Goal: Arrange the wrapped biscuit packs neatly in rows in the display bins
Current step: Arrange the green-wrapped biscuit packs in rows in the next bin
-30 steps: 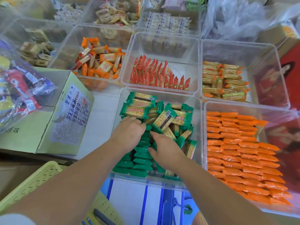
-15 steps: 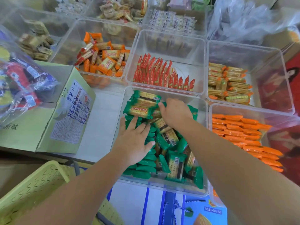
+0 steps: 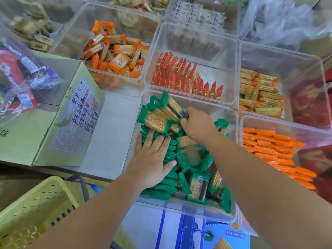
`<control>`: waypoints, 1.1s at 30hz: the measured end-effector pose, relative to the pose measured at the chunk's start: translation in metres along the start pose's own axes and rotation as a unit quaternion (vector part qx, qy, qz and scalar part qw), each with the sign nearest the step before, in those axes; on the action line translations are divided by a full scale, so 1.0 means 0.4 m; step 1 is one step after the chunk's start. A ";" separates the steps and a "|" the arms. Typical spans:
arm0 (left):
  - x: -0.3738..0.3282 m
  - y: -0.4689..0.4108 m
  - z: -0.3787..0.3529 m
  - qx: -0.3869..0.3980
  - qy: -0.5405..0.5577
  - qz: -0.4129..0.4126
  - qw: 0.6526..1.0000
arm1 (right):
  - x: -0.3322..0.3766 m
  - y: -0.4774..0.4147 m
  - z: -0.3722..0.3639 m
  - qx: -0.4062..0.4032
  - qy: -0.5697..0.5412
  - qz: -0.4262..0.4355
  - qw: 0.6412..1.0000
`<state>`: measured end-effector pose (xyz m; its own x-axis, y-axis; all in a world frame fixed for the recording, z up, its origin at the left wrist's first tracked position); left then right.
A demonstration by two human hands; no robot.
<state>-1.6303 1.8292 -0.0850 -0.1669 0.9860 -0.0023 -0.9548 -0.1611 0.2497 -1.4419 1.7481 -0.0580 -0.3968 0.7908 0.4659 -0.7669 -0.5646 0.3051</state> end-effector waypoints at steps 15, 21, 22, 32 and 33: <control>0.001 -0.003 0.010 -0.045 0.041 0.027 0.998 | 0.017 -0.052 -0.045 0.143 0.101 0.035 0.984; 0.005 -0.003 0.025 -0.093 0.080 0.044 0.991 | 0.031 -0.083 -0.040 0.256 0.105 0.025 0.961; 0.005 -0.003 0.025 -0.096 0.082 0.045 0.991 | 0.032 -0.085 -0.042 0.263 0.106 0.020 0.959; 0.003 -0.002 0.022 -0.087 0.083 0.044 0.992 | 0.038 -0.078 -0.032 0.237 0.180 0.085 0.951; 0.003 -0.003 0.022 -0.087 0.085 0.044 0.992 | 0.033 -0.075 -0.032 0.228 0.171 0.084 0.955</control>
<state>-1.6274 1.8310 -0.0766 -0.2766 0.9485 -0.1543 -0.9602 -0.2662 0.0847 -1.4304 1.7784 -0.0715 -0.6967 0.6665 0.2654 -0.4090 -0.6730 0.6162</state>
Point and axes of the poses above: each hand's wrist, its own y-axis away from the middle knuckle, its own z-axis out of the back of the hand, x = y × z, the point moved 3 cm from there along -y, towards the middle knuckle, and after that the axes turned 10 degrees about -y, right-handed, at the moved point
